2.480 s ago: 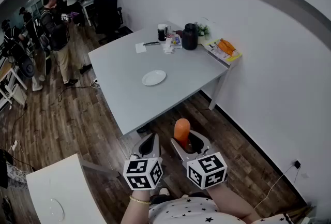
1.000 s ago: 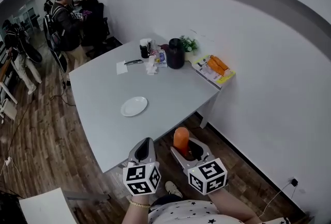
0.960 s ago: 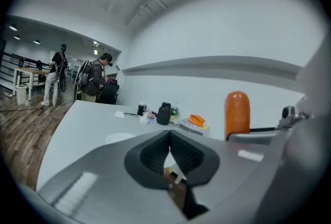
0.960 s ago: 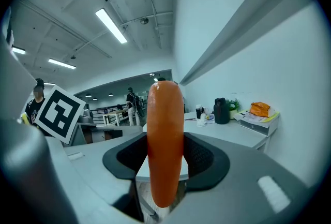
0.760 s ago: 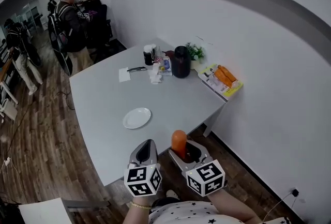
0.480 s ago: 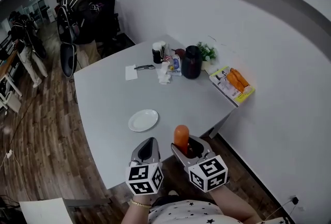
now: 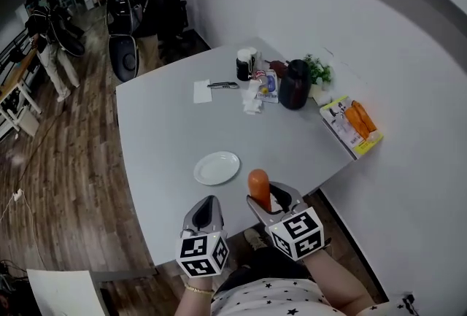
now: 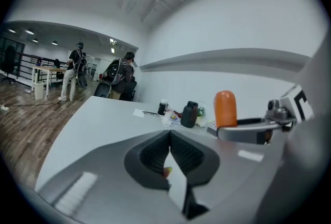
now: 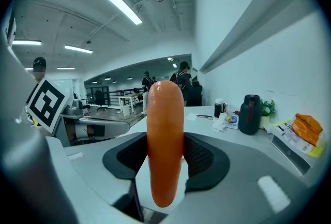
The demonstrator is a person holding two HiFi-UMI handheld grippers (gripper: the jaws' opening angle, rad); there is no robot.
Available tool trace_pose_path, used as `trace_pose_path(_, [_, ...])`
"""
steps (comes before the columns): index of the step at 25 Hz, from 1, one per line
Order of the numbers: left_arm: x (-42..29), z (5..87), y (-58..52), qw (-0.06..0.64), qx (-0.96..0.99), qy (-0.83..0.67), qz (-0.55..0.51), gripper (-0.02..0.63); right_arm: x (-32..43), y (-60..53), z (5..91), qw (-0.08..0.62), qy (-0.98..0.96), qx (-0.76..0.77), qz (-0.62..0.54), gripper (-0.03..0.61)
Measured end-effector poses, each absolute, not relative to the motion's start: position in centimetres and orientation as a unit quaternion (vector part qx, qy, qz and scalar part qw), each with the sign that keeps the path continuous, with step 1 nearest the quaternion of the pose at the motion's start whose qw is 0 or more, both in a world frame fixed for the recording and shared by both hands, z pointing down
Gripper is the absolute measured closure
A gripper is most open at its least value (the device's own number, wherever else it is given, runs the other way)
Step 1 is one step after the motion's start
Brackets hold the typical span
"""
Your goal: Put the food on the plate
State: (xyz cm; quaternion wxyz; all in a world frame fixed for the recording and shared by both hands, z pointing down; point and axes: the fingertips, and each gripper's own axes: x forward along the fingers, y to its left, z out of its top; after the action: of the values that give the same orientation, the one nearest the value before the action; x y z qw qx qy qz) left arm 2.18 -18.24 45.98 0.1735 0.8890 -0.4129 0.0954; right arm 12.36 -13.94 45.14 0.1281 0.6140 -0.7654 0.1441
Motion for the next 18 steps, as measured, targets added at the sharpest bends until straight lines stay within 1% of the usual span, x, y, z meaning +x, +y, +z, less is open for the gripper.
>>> trace_pose_path(6, [1.2, 46.6, -22.0, 0.169, 0.875, -0.447, 0.084, 0.606, 13.1, -19.4, 47.5, 0.173, -0.798, 0.559, 0.142, 0.364])
trace_pose_path(9, [0.7, 47.1, -23.5, 0.169, 0.863, -0.468, 0.086, 0.606, 13.0, -22.1, 49.0, 0.21, -0.817, 0.519, 0.139, 0.364])
trace_pose_path(13, [0.3, 47.7, -25.1, 0.174, 0.846, -0.496, 0.085, 0.606, 13.0, -25.6, 51.3, 0.281, -0.838, 0.452, 0.117, 0.364])
trace_pose_path(18, [-0.4, 48.1, -26.0, 0.178, 0.827, -0.526, 0.09, 0.606, 11.7, -28.6, 54.6, 0.399, -0.852, 0.335, 0.058, 0.364])
